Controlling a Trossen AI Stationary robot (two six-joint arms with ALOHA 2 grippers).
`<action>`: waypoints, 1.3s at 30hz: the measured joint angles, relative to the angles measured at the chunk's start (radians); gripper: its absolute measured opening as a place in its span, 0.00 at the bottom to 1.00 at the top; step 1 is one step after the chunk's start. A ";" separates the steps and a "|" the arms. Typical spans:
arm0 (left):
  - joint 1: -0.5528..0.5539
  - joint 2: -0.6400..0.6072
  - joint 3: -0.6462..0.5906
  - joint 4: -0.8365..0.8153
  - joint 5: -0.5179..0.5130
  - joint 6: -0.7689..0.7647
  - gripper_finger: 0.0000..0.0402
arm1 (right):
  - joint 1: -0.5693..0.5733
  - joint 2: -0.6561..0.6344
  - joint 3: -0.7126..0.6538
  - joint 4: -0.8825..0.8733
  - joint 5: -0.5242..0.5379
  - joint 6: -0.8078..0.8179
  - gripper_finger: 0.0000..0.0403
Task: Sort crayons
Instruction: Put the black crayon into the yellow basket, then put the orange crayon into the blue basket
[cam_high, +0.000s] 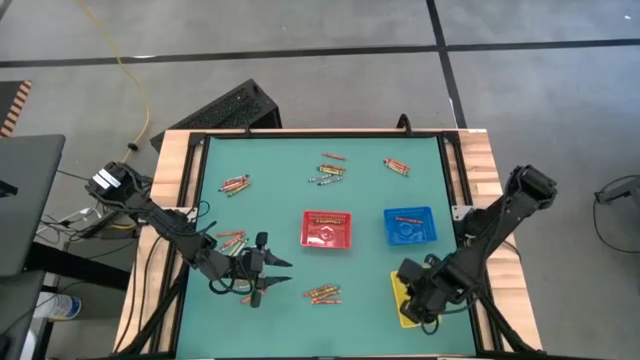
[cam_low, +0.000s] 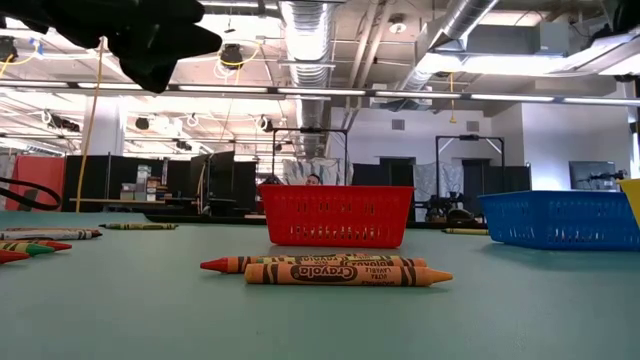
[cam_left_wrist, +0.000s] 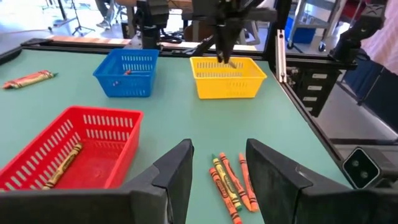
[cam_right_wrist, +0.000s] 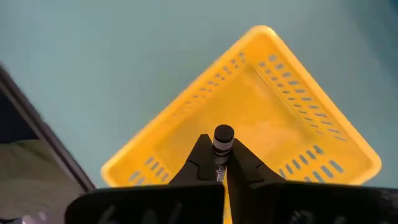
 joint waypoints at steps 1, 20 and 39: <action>0.000 0.000 0.000 0.000 0.005 0.000 0.35 | 0.000 0.000 -0.004 0.000 -0.005 -0.001 0.03; 0.000 0.000 0.000 -0.136 0.106 -0.036 0.35 | -0.045 0.000 0.021 0.025 -0.127 -0.065 0.25; 0.007 0.281 0.214 -0.211 0.131 0.047 0.35 | 0.104 0.007 0.019 0.407 0.864 -0.612 0.24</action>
